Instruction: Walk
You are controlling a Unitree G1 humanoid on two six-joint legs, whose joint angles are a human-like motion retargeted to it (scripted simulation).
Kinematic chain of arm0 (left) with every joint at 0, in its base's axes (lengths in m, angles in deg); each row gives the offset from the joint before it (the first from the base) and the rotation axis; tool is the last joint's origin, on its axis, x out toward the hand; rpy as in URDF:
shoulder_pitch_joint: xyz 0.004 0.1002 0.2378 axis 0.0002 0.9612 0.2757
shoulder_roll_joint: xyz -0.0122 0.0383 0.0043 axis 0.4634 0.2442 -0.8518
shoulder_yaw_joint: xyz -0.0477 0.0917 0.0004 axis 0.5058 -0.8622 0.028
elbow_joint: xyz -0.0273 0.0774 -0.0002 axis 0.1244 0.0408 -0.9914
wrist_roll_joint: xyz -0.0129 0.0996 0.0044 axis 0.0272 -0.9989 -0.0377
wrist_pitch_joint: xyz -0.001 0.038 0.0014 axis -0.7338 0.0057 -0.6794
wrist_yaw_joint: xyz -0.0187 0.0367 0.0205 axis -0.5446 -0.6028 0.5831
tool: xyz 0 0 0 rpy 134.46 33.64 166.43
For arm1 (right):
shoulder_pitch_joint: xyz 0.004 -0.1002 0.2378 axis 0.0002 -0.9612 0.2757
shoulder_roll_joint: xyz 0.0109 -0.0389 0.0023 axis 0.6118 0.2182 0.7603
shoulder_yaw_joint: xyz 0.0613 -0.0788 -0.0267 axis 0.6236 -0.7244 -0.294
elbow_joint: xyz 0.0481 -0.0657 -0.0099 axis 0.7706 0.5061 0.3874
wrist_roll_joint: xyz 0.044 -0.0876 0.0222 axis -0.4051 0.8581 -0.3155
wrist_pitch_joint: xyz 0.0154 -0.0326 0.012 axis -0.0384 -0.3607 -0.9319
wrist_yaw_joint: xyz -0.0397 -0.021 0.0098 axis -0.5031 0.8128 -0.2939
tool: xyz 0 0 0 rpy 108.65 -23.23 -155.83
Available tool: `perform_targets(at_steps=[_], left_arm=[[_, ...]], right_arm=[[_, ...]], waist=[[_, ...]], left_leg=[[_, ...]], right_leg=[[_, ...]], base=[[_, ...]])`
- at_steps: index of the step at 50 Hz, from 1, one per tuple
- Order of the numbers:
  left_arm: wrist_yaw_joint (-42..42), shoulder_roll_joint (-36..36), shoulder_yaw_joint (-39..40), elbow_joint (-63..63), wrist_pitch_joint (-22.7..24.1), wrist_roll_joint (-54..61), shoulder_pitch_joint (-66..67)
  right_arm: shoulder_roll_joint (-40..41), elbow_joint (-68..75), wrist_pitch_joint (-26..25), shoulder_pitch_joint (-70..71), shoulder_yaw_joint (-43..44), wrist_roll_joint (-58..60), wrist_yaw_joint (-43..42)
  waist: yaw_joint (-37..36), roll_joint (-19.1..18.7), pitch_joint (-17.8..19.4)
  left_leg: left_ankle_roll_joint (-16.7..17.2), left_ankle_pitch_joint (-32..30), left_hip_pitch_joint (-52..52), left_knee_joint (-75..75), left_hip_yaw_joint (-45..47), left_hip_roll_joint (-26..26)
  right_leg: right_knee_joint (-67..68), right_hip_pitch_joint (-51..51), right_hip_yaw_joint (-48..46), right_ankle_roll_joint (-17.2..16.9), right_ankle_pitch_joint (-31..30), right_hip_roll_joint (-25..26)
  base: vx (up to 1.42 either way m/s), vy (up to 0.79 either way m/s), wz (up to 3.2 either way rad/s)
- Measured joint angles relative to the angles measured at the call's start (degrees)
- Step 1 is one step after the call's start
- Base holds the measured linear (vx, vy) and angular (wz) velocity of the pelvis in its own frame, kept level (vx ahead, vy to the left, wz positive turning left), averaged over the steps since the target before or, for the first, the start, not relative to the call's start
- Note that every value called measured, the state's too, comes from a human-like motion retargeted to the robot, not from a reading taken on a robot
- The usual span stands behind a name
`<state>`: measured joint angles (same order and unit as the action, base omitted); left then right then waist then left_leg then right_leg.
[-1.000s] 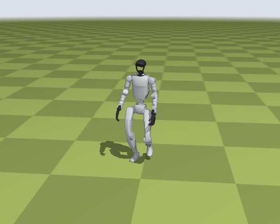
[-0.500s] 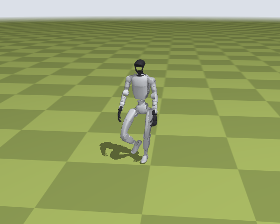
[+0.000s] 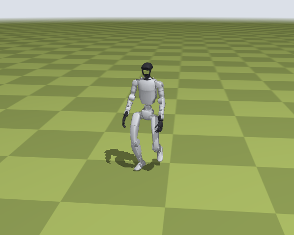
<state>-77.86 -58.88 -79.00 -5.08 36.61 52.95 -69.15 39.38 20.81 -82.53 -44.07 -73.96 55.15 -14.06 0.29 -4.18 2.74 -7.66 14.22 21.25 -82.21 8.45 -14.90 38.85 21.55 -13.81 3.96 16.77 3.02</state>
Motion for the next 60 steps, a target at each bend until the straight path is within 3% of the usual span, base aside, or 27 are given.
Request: perform_targets(at_steps=[6, 13, 16, 19, 23, 25, 27, 30, 32, 39, 42, 45, 49, 52, 56, 60], left_arm=[[-0.83, -0.93, 0.36, -3.98, -0.43, -0.50, 2.95], [-2.54, -1.58, 2.85, -7.61, -0.48, -0.44, 4.30], [-2.78, -1.80, 3.51, -8.48, -0.78, -0.08, 4.67], [-1.91, -1.95, 3.81, -9.60, -1.20, 0.57, 4.21], [0.03, -1.55, 3.02, -8.96, -1.37, 1.30, 2.05], [0.01, -1.12, 2.11, -7.51, -1.40, 1.03, 0.72], [-0.58, -0.66, 1.45, -5.91, -1.47, 0.90, -1.13], [-1.80, -0.24, 0.79, -3.58, -1.19, 1.23, -4.26], [-2.56, -0.03, 0.57, -1.90, -0.51, 1.69, -6.72], [-3.47, 1.00, -0.54, 4.40, 2.97, 1.58, -12.72], [-3.52, 0.81, -0.59, 6.10, 3.67, 1.51, -12.97], [-3.30, -0.10, -0.35, 6.33, 3.72, 1.83, -11.08], [-2.57, -1.35, -1.01, 4.50, 3.03, 1.91, -6.98], [-1.84, -1.92, -1.51, 2.56, 1.86, 1.24, -4.71], [-1.46, -2.24, -1.11, -1.20, 0.21, 0.71, -2.54], [-1.72, -2.48, 0.74, -5.37, -0.41, 1.16, -0.12]], right_arm=[[-2.34, -12.92, 2.39, 7.12, 0.00, -3.13, -2.53], [-3.21, -21.92, 4.02, 11.89, -0.91, -3.50, -3.48], [-2.47, -20.79, 3.69, 11.15, -1.43, -2.77, -3.06], [-1.37, -16.48, 2.71, 9.14, -1.90, -1.62, -1.61], [0.00, -8.12, 1.00, 6.41, -2.28, 0.50, 1.88], [0.43, -4.46, 0.06, 4.66, -2.37, 1.67, 2.76], [0.61, -1.15, -0.41, 2.94, -2.08, 2.53, 2.93], [0.62, 2.57, -0.65, 0.01, -1.39, 2.98, 2.52], [0.47, 4.17, -0.59, -1.53, -0.85, 2.67, 2.00], [0.56, 6.25, -0.82, -5.97, 0.81, 1.99, 0.98], [0.95, 6.25, -0.84, -7.21, 1.38, 2.25, 0.68], [1.36, 6.71, -0.84, -7.66, 1.62, 2.02, 0.29], [1.37, 6.48, -0.55, -6.41, 0.76, 0.69, 0.13], [0.93, 4.69, -0.15, -4.43, 0.05, 0.11, -0.20], [0.17, 1.16, 0.49, -0.67, -0.72, -0.15, -0.76], [-0.47, -3.15, 1.49, 3.13, -1.13, -0.71, -1.07]], waist=[[-3.46, 2.41, 0.52], [-3.38, 5.37, -0.28], [-3.50, 6.10, -1.43], [-3.25, 7.99, -2.06], [-1.21, 11.79, -0.98], [0.18, 12.15, -0.46], [1.53, 11.60, 0.11], [3.45, 10.37, 0.90], [4.01, 8.59, 1.57], [3.67, 4.23, 0.87], [3.69, 3.45, -0.18], [3.39, 1.68, -0.65], [2.78, -1.43, 0.47], [1.70, -2.36, 1.17], [-0.74, -1.23, 1.60], [-2.74, 0.73, 2.12]], left_leg=[[-0.36, 8.96, 12.05, 12.32, 4.88, 2.61], [4.12, 2.94, 14.37, 48.66, 9.17, 10.77], [3.24, 1.99, 14.71, 49.46, 9.63, 12.02], [0.57, 1.52, 13.32, 46.04, 9.94, 14.84], [-3.81, 2.87, 6.88, 48.48, 9.70, 22.86], [-4.75, 3.90, 3.34, 50.17, 8.33, 25.57], [-4.69, 4.74, -0.75, 52.56, 6.39, 27.20], [-4.08, 6.79, -6.68, 54.82, 3.47, 28.39], [-3.70, 9.05, -10.23, 55.33, 1.66, 27.45], [-3.16, 18.36, -15.16, 50.58, -1.63, 22.71], [-2.36, 20.28, -16.24, 46.45, -2.59, 21.60], [-0.16, 18.05, -17.01, 39.27, -5.21, 19.64], [5.13, 5.10, -12.39, 19.64, -6.90, 14.03], [4.57, -0.33, -5.45, 6.29, -5.42, 8.44], [0.84, 5.79, 3.56, 2.27, -2.58, 4.71], [0.46, 10.73, 9.21, 14.23, 0.68, 5.65]], right_leg=[[-3.97, -8.70, 3.10, -1.53, 5.21, -0.60], [-5.05, -14.74, 4.82, -3.31, 11.03, -4.02], [0.28, -15.02, 3.64, -3.72, 12.30, -6.49], [11.33, -13.80, 3.21, -5.04, 8.06, -11.47], [33.71, -6.19, 5.71, -6.85, -9.04, -21.68], [41.08, -1.87, 6.29, -5.40, -10.08, -24.80], [43.55, 2.20, 6.00, -3.79, -5.72, -26.02], [39.45, 7.41, 4.40, -2.59, 1.14, -25.77], [31.13, 9.61, 2.80, -3.17, 2.51, -23.19], [-7.41, 12.11, 0.29, -9.36, -4.59, -11.26], [-8.08, 12.48, 0.13, -8.83, -6.64, -9.93], [-2.43, 11.03, -0.10, -5.83, -7.47, -8.05], [1.68, 6.04, -1.14, -1.34, -2.99, -3.52], [1.53, 1.90, -1.60, 0.58, 0.40, -0.88], [-0.74, -4.17, -0.66, 0.61, 4.33, 0.24], [-2.80, -10.42, 1.15, -0.24, 8.24, -0.57]], base=[[0.64, -0.01, -0.31], [0.70, 0.05, -0.03], [0.73, 0.08, -0.12], [0.74, 0.11, 0.02], [0.69, 0.16, 0.34], [0.68, 0.14, 0.43], [0.67, 0.10, 0.37], [0.66, 0.04, 0.35], [0.67, 0.01, 0.21], [0.64, -0.03, -0.01], [0.65, -0.08, 0.08], [0.65, -0.12, -0.05], [0.60, -0.13, -0.08], [0.59, -0.12, -0.07], [0.61, -0.11, -0.21], [0.65, -0.05, -0.26]])
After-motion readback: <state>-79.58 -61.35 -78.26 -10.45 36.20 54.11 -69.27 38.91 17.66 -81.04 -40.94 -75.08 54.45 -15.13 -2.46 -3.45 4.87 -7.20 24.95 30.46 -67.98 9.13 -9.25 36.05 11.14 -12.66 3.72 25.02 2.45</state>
